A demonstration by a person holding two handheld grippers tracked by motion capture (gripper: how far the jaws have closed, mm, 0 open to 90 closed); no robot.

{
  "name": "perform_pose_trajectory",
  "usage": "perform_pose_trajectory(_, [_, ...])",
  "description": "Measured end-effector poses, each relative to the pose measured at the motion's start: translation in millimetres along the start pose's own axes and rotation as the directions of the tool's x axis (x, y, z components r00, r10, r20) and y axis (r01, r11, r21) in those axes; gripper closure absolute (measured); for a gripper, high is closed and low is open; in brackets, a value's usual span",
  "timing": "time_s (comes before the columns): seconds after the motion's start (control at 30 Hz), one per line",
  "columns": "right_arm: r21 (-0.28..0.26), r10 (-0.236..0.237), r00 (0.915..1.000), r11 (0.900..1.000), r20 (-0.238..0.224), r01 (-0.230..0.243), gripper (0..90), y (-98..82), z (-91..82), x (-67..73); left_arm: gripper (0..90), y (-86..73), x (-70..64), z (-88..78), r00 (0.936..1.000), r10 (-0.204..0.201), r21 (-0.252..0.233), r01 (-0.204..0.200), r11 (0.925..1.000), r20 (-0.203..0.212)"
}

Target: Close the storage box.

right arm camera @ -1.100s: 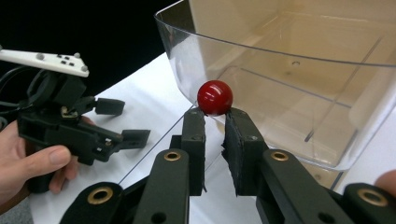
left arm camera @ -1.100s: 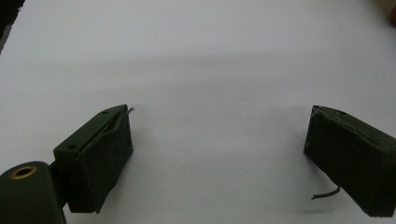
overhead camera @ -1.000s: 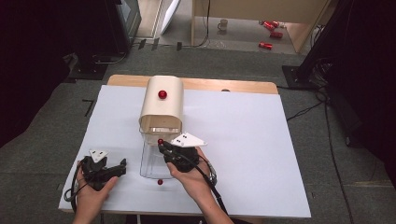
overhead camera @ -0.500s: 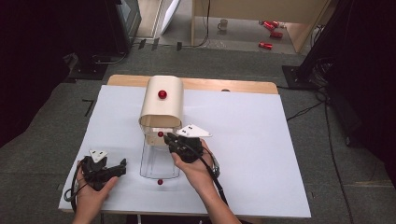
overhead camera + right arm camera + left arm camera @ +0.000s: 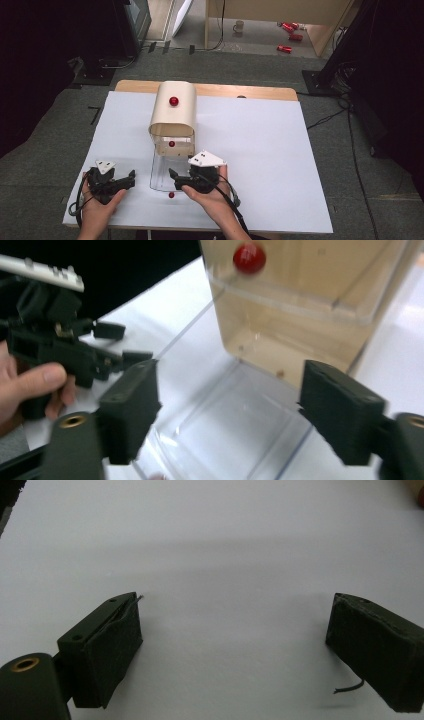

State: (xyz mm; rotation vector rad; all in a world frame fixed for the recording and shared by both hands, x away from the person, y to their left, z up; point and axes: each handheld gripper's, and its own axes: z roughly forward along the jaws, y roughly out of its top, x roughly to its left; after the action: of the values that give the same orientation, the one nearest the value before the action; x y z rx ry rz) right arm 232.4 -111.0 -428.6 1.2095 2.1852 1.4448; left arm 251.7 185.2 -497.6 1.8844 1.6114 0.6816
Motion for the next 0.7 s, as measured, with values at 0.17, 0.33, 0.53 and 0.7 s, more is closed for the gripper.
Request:
perform_pose_trajectory(0.17, [0.0, -0.002, 0.9996, 1.0, 0.027, 0.002, 13.8, -15.6, -4.7, 5.9, 7.6, 0.0, -0.1, 0.0, 1.0, 0.0, 0.0, 0.0, 1.0, 0.0])
perform_pose_trajectory(0.33, [-0.003, -0.007, 0.9985, 1.0, 0.054, 0.007, 11.9, -35.3, -10.6, 12.7, 7.6, 0.0, -0.1, 0.0, 1.0, 0.0, -0.001, 0.0, 1.0, -0.001])
perform_pose_trajectory(0.53, [0.014, 0.002, 0.9959, 1.0, 0.091, -0.003, 0.8, -51.8, -11.2, 18.4, 7.6, 0.0, -0.1, 0.0, 1.0, 0.0, 0.0, 0.0, 1.0, -0.001])
perform_pose_trajectory(0.7, [0.027, 0.008, 0.9961, 1.0, 0.088, -0.011, 0.0, -61.1, -10.0, 21.0, 7.6, 0.0, -0.2, 0.0, 1.0, 0.0, 0.0, 0.0, 1.0, -0.001])
